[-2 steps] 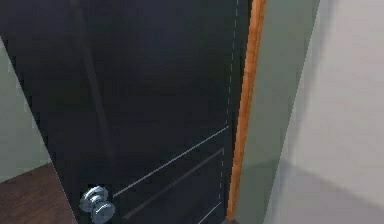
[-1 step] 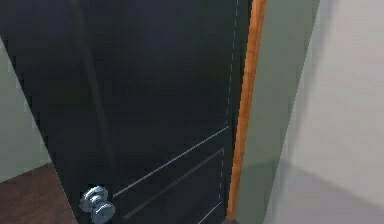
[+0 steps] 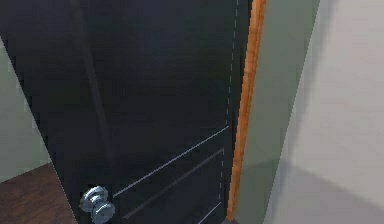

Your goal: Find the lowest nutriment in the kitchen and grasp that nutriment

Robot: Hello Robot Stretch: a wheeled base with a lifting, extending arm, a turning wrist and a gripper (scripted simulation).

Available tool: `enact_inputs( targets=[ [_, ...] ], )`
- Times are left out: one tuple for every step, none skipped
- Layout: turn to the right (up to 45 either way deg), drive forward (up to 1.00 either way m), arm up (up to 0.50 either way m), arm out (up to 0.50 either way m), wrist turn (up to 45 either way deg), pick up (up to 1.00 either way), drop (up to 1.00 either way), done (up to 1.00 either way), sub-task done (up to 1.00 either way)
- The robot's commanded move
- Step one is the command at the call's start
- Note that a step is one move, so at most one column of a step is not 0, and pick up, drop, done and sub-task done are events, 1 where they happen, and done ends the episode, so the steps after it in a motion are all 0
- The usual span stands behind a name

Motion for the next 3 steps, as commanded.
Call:
enact_inputs(
  targets=[
    [0.0, 0.00, 0.00, 0.00, 45.0, 0.00, 0.00, 0.00, 0.00],
    [0.0, 0.00, 0.00, 0.00, 21.0, 0.00, 0.00, 0.00, 0.00],
    [0.0, 0.00, -0.30, 0.00, 0.0, 0.00, 0.00, 0.00, 0.00]
  ],
)
